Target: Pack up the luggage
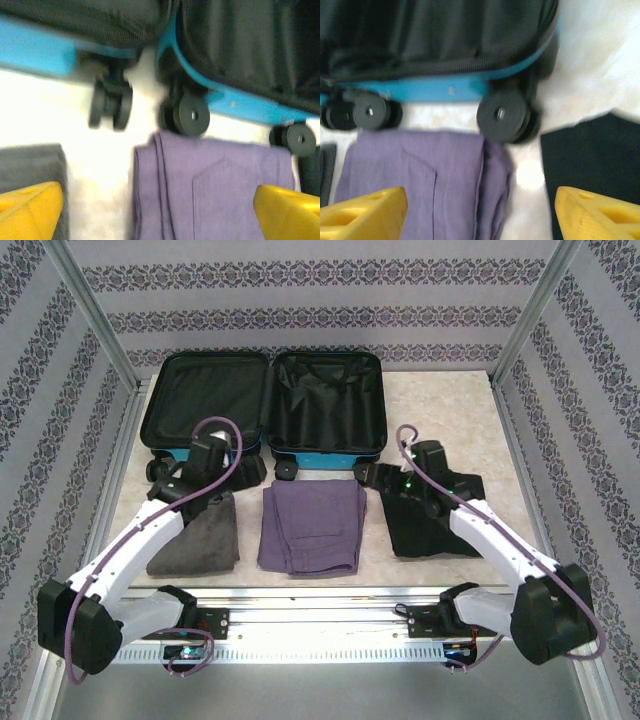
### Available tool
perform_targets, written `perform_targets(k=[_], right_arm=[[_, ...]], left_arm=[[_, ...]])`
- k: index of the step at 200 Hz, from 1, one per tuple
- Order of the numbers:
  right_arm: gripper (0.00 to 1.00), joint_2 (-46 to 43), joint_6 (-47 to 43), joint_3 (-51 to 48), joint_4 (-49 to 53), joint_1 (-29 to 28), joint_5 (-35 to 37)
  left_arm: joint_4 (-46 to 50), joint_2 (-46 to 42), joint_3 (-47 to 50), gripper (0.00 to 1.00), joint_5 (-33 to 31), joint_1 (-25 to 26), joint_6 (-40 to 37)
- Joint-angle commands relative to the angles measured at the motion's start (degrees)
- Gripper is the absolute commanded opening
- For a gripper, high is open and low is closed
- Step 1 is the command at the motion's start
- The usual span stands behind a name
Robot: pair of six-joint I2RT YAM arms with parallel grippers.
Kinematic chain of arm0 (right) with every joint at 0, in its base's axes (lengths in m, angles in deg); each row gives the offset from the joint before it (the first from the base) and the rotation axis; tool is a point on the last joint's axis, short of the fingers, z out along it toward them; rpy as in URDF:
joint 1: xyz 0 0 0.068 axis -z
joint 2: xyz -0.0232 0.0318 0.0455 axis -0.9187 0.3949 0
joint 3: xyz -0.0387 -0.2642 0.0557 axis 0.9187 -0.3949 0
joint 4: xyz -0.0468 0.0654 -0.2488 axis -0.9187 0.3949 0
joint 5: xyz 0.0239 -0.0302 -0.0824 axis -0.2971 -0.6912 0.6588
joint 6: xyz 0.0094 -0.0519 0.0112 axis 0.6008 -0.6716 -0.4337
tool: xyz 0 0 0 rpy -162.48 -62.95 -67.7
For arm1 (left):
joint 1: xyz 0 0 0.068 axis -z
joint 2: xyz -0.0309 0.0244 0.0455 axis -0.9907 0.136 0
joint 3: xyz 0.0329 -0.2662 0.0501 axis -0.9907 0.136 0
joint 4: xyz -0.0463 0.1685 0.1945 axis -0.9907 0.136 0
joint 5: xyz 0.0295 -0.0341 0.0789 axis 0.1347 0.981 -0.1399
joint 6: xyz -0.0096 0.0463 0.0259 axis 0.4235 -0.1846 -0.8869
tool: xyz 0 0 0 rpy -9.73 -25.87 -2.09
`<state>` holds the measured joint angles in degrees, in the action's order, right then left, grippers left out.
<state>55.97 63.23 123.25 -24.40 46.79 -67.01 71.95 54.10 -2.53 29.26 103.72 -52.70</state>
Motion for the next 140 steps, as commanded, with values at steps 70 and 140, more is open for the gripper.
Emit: perform_targets(k=[70, 140], right_arm=[[0.73, 12.00, 8.53, -2.06, 0.02, -10.78, -2.88], [0.74, 15.60, 9.48, -2.32, 0.03, -11.73, -2.31]], left_arm=[[-3.43, 10.65, 6.95, 0.94, 8.41, 8.64, 10.36], [-5.01, 17.29, 5.87, 0.94, 9.29, 10.00, 10.01]])
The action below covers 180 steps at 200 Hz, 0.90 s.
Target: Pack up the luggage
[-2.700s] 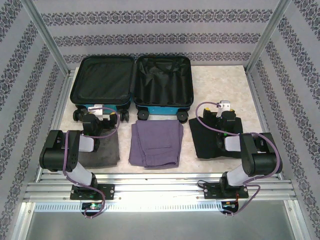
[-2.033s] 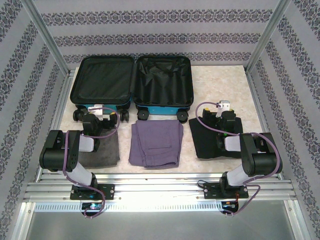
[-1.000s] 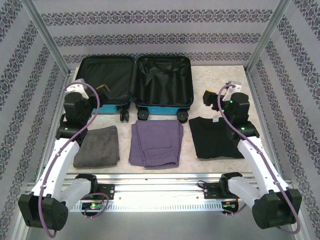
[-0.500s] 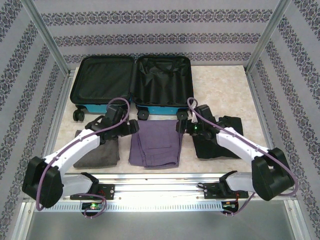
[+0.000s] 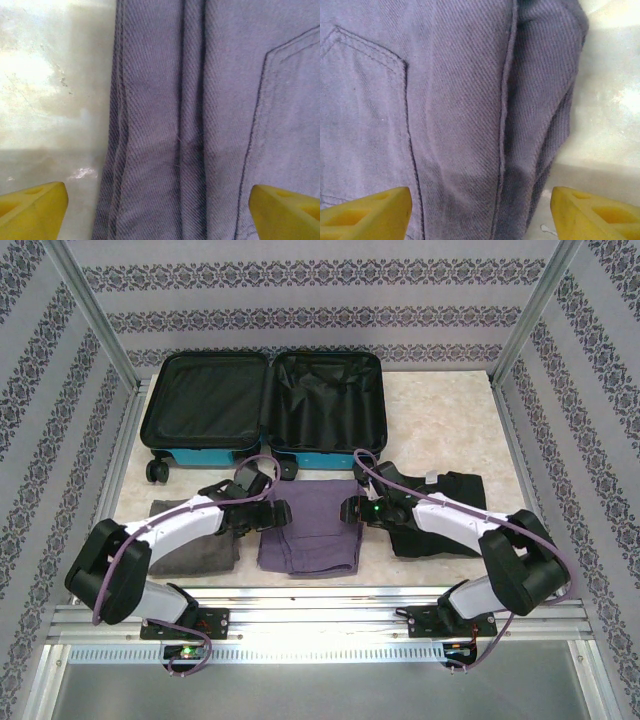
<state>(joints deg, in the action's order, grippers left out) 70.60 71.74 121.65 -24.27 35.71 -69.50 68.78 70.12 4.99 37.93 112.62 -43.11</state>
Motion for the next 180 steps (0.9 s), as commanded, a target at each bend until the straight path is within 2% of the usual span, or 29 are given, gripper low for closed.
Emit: perform_targets(k=[1, 69, 116, 132, 180], right_arm=[[0.74, 1.07, 0.97, -0.72, -0.05, -0.68, 0.19], [0.72, 4.35, 1.21, -0.07, -1.67, -1.26, -1.51], [0.52, 6.74, 0.70, 1.03, -3.34, -2.59, -4.18], [0.46, 7.17, 0.52, 1.46, -3.94, -3.23, -5.09], [0.24, 5.55, -0.36, 2.60, -3.80, -3.95, -6.84]], left_arm=[[-1.86, 1.33, -1.66, 0.93, 0.69, 1.11, 0.41], [-5.91, 5.97, -2.66, 0.90, 3.54, 2.38, 0.71], [-6.92, 8.65, -4.05, 0.77, 4.72, 3.40, 0.72], [-6.87, 8.62, -4.37, 0.66, 4.57, 3.65, 0.43], [-7.33, 6.84, -4.59, 0.18, 4.82, 4.27, -0.54]])
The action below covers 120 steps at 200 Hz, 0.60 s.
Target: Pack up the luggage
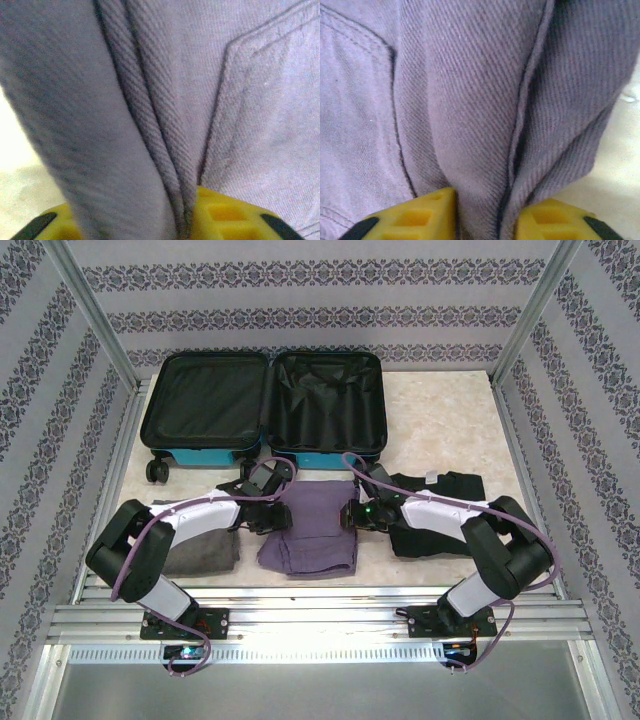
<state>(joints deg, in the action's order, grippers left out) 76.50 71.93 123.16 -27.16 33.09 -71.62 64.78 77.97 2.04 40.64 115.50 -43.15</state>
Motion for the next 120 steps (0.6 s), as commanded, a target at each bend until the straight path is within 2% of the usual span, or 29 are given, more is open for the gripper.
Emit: perform_targets(k=[1, 14, 33, 54, 94, 120], right_arm=[[0.24, -0.44, -0.60, 1.10, -0.96, -1.33, -4.72], [0.18, -1.49, -1.05, 1.52, -0.56, -1.33, -5.32], [0.09, -3.59, -2.11, 2.87, 1.33, -1.33, -5.87], [0.00, -6.46, -3.29, 4.80, 3.40, -1.33, -6.67], [0.00, -8.53, -5.97, 11.19, 8.56, -1.07, -9.77], [0.00, -8.61, -6.20, 15.22, 9.95, 0.12, -13.07]], left_arm=[[-3.29, -1.01, -1.63, 0.17, 2.11, 1.39, -0.51], [-3.19, -1.91, -1.76, 0.08, 1.96, 1.48, -0.66], [-2.04, -3.50, -2.28, 0.01, 1.92, 1.57, -0.85], [1.07, -5.98, -4.47, 0.00, 1.12, 1.96, -1.90], [4.11, -10.71, -8.01, 0.00, -0.25, 2.63, -3.24], [9.16, -10.94, -13.57, 0.00, -0.97, 2.47, -5.83]])
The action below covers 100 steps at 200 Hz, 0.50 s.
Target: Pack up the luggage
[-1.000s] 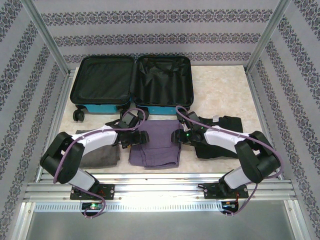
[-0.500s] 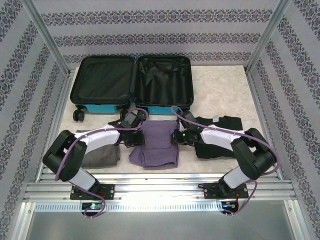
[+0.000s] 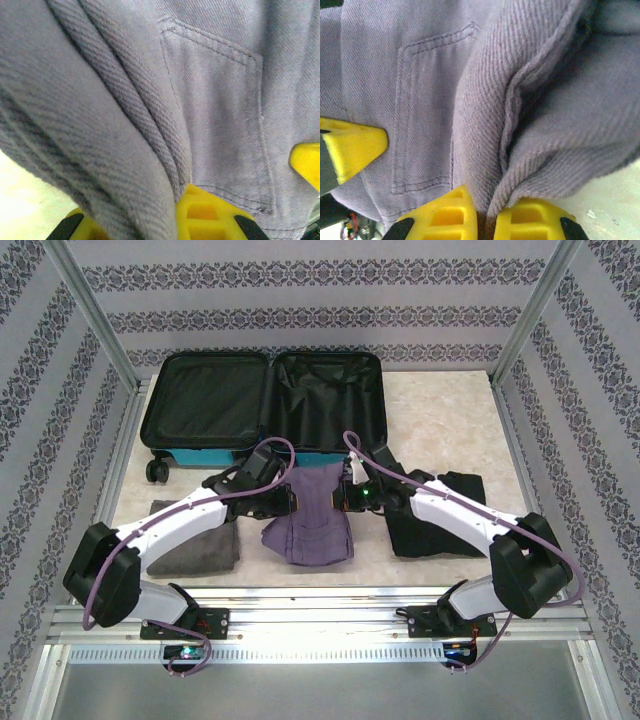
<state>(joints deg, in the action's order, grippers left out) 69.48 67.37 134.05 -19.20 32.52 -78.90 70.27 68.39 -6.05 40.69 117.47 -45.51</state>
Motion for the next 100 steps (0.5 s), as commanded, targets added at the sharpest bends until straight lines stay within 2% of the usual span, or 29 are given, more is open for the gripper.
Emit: perform_targets(k=[1, 37, 100], right_arm=[[0.00, -1.60, -1.63, 4.49, 2.02, 0.75, -5.92], [0.00, -2.08, -0.39, 8.67, -0.12, 3.89, -9.91], [0.00, 3.14, -0.76, 20.84, -0.82, 11.24, -13.83]], left_arm=[[3.89, -1.37, -5.79, 0.00, -1.06, 0.49, -3.58], [7.41, 0.74, -12.84, 0.00, -1.37, -0.37, -6.76], [5.90, 8.34, -27.62, 0.00, 0.50, -3.94, -11.29]])
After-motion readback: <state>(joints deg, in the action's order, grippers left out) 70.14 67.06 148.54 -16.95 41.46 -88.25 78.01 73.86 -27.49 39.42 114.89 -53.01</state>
